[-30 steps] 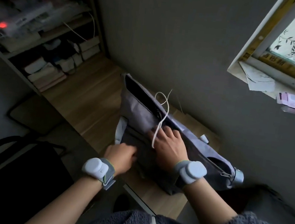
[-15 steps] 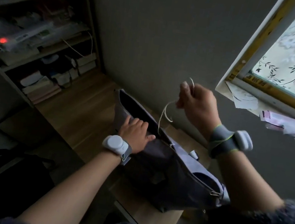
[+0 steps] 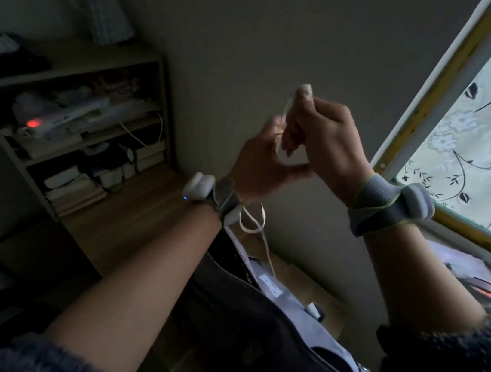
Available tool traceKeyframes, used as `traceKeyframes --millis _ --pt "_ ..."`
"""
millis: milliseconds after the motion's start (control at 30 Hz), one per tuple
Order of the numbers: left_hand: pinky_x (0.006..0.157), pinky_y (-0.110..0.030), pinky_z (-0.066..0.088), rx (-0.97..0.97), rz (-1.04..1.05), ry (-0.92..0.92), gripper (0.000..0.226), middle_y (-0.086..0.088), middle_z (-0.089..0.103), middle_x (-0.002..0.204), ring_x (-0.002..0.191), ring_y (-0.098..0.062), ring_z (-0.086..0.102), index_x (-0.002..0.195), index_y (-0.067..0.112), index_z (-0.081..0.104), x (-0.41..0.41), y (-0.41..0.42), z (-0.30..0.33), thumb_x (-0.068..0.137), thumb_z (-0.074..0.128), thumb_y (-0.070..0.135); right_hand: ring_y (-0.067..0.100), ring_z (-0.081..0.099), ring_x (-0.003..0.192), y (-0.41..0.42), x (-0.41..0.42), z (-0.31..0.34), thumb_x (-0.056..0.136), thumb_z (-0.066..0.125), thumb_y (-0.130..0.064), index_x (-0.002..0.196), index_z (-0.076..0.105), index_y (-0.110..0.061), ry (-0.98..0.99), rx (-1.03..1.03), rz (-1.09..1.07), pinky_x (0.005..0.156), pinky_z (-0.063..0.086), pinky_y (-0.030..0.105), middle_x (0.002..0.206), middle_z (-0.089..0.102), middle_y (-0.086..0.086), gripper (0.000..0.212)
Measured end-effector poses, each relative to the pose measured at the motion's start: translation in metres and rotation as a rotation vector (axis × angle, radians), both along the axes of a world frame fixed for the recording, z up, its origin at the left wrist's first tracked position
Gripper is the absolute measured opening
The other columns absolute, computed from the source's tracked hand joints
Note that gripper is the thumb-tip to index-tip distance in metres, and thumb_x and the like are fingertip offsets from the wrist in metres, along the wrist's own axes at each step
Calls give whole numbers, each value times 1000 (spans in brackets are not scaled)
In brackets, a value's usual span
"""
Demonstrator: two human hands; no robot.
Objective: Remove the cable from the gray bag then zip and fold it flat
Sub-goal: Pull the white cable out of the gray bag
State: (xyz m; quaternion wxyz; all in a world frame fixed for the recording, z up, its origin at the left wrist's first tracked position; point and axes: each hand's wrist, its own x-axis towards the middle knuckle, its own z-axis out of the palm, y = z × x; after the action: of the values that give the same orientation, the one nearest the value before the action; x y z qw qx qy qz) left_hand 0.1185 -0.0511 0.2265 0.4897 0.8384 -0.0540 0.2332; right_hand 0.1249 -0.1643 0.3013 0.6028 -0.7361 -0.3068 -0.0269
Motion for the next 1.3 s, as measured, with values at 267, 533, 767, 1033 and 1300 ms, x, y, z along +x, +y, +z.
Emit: traceKeyframes --millis 267,533,767,1033,1300 --pt "75 -41 49 -356 33 578 51 -5 67 71 68 -20 63 62 16 66 12 -6 -114 88 51 58 30 58 61 -45 42 29 100 40 -36 59 56 -17 -258 125 -512 67 52 49 56 58 -1 48" --pt "95 -42 43 -1084 -217 578 30 -11 64 99 90 -25 61 88 7 64 33 -24 -45 96 44 29 -5 48 120 -43 6 -112 97 51 -15 132 54 -14 -157 -509 -95 97 37 10 132 56 2 35" --pt "55 -24 41 -687 -177 613 25 -5 61 72 55 -12 52 76 12 60 17 -30 -50 95 47 22 38 60 89 -27 -7 -150 87 53 -13 106 61 -3 -180 -768 -170 75 50 43 105 63 16 23" --pt "72 -21 45 -172 -329 604 22 -7 68 90 79 -10 59 88 17 66 -7 -31 -64 94 51 31 14 57 106 -3 -11 -170 91 64 -27 83 56 20 341 -1536 -59 83 41 13 98 65 27 48" --pt "69 -17 36 159 38 323 15 0 62 86 78 -11 54 96 7 64 -7 -4 -88 95 50 14 17 63 91 -27 -22 -155 83 64 -16 106 71 -14 -29 -586 4 81 46 24 100 70 3 24"
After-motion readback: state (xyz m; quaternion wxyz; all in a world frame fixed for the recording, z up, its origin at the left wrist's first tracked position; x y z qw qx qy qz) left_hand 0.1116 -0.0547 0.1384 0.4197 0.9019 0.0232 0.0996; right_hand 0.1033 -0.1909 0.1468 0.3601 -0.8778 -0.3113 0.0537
